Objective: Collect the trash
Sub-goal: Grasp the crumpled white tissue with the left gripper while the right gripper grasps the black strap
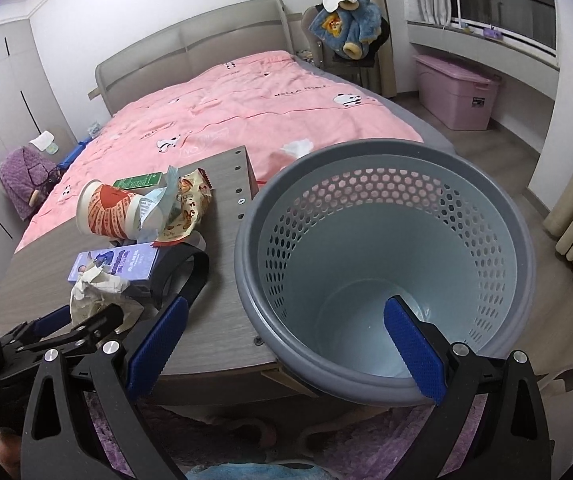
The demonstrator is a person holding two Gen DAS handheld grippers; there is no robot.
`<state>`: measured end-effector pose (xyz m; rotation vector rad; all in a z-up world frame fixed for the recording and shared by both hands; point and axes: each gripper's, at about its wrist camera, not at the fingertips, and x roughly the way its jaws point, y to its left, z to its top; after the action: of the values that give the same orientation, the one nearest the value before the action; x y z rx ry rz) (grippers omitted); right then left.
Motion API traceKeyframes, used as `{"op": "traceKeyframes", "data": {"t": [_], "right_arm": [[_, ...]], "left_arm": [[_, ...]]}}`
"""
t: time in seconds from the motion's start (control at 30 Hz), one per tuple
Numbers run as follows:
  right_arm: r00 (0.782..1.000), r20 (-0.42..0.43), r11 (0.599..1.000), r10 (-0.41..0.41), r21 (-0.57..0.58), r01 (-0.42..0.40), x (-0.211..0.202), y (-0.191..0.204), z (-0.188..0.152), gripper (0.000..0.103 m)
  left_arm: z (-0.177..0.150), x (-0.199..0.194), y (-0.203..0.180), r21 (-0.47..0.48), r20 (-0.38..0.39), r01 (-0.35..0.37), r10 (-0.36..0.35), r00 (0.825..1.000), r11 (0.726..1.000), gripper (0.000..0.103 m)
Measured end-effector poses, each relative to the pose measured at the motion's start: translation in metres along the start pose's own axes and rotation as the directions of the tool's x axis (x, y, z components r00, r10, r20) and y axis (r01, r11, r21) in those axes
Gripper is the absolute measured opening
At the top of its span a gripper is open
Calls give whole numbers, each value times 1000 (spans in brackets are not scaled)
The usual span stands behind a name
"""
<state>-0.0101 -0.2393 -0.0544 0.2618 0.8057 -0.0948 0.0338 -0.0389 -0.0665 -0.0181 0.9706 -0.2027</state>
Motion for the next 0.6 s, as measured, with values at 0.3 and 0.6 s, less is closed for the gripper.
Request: {"op": "traceKeyframes", "data": {"t": [0.3, 0.6], "right_arm": [[1000, -17, 1000, 12, -11, -12, 7, 7, -3, 96], [1000, -9, 998, 15, -65, -16, 9, 29, -6, 96]], "left_arm": [[2, 10, 0, 23, -16, 40, -39, 999, 999, 50], [-6, -13, 11, 18, 35, 36, -37, 999, 999, 46]]}}
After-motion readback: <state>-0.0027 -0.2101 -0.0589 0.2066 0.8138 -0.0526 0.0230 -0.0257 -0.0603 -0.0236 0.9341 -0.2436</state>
